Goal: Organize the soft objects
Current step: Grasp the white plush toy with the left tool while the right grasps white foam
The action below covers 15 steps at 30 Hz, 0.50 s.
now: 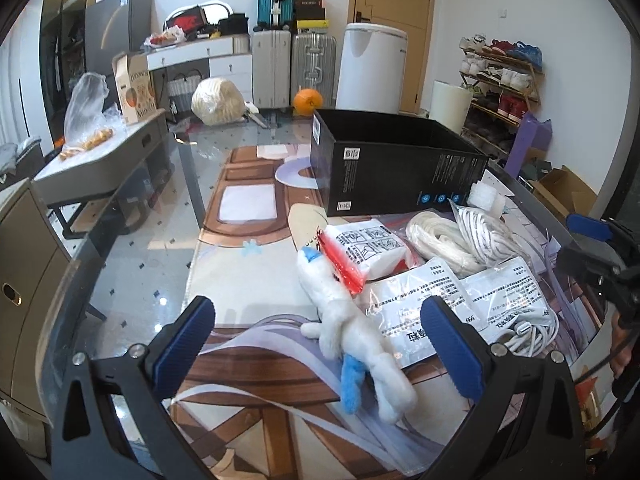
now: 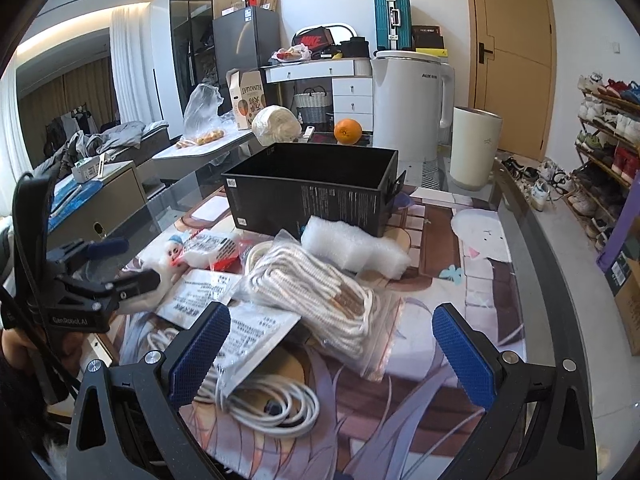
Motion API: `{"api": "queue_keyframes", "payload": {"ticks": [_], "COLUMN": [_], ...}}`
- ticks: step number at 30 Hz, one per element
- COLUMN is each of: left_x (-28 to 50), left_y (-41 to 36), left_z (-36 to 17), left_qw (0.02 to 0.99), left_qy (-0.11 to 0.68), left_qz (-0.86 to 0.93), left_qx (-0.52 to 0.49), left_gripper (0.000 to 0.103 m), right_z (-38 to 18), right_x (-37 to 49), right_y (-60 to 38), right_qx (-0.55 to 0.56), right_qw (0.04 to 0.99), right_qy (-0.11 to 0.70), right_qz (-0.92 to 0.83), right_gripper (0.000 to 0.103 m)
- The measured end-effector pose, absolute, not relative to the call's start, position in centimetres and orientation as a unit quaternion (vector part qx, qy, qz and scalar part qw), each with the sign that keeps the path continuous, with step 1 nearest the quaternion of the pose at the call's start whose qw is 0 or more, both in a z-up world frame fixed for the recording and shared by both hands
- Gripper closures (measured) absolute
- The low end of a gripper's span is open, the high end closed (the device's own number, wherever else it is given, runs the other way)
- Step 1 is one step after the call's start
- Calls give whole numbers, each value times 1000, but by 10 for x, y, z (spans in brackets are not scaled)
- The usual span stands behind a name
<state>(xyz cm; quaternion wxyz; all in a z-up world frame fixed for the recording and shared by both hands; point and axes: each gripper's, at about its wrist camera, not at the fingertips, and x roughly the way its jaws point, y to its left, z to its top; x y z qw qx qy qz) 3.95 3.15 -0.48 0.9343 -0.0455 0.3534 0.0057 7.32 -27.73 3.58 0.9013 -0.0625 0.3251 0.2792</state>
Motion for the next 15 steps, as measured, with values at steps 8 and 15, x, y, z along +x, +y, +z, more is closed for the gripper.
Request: {"api": "queue_keyframes", "payload": {"ticks": [8,15], "left_x": [46,47], "left_y": [34,34], "left_z": [-15,-22], "left_qw": [927,919], "left_qy": [370,384], "left_qz": [-13,-50], "left_qx": [-63,-73], "left_gripper": [7,54], "right_z": [35,28], "right_x": [102,132], "right_y": [-270,-263], "right_qx": [-50,-34], "right_qw": [894,891], "right_qy": [340,357], "right_qz": [286,279], "right_gripper": [0,0]}}
